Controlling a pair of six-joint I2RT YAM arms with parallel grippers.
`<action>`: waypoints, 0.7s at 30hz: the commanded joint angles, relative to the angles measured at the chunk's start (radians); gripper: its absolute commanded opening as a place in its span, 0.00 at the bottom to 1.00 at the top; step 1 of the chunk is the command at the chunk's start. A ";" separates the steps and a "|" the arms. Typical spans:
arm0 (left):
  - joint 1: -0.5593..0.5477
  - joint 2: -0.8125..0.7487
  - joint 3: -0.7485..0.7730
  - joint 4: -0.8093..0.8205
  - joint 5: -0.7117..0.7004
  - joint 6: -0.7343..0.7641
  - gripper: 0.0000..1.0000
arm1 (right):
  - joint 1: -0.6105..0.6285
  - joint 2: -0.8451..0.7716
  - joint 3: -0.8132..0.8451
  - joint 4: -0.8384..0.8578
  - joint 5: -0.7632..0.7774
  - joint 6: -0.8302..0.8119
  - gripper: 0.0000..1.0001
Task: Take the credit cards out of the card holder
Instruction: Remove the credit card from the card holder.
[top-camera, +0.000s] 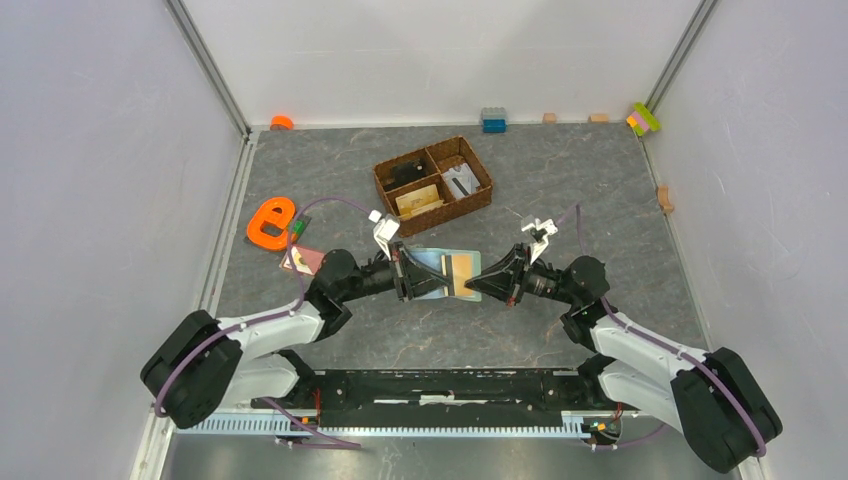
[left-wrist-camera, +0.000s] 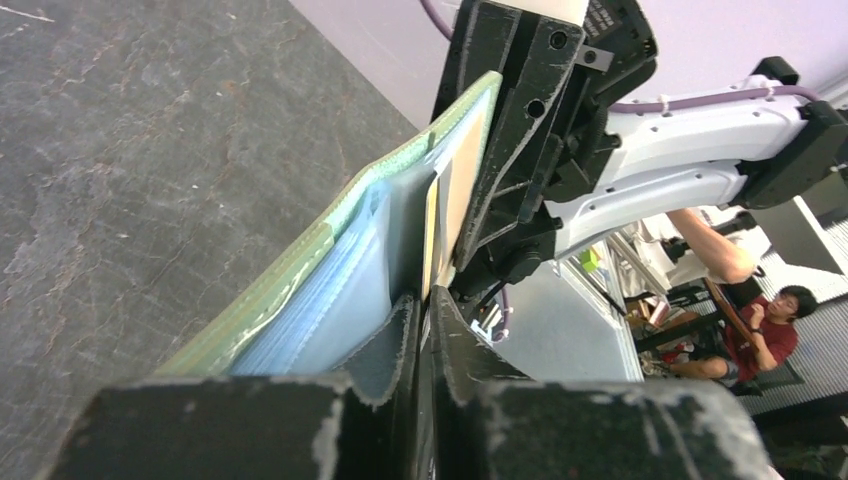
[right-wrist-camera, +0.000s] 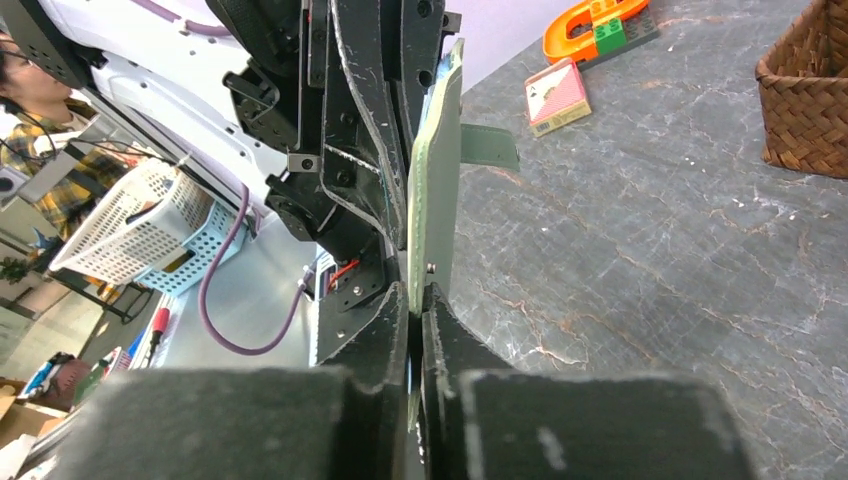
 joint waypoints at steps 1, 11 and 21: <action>-0.007 -0.004 0.004 0.157 0.061 -0.068 0.04 | 0.012 0.011 0.003 0.103 -0.034 0.030 0.11; -0.003 -0.045 0.001 0.029 -0.011 -0.020 0.02 | 0.010 -0.053 -0.012 0.052 0.029 -0.008 0.23; 0.022 -0.080 -0.014 -0.017 -0.046 -0.012 0.02 | -0.006 -0.098 -0.020 -0.029 0.091 -0.043 0.00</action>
